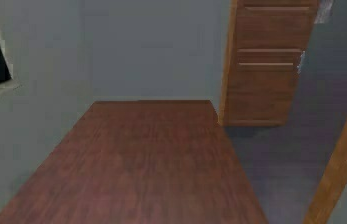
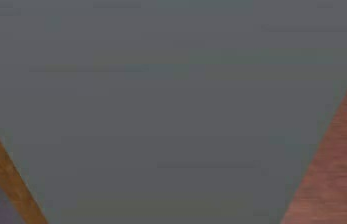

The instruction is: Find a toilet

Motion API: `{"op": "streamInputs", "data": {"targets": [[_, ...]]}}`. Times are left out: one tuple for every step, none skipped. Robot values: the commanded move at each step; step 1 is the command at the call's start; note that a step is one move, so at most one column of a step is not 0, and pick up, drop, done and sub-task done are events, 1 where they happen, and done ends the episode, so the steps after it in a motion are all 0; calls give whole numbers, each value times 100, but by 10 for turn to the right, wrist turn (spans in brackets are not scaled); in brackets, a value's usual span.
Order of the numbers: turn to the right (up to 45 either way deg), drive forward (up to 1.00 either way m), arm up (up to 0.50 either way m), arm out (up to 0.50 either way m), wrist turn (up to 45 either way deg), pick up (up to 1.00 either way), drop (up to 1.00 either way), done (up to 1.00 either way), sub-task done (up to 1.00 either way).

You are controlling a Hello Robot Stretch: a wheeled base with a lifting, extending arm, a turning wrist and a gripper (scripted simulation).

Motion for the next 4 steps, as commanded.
{"op": "streamInputs", "data": {"targets": [[30,0,0,0,0,0,0,0,0],[0,100,0,0,0,0,0,0,0],[90,0,0,0,0,0,0,0,0],[0,10,0,0,0,0,0,0,0]]}}
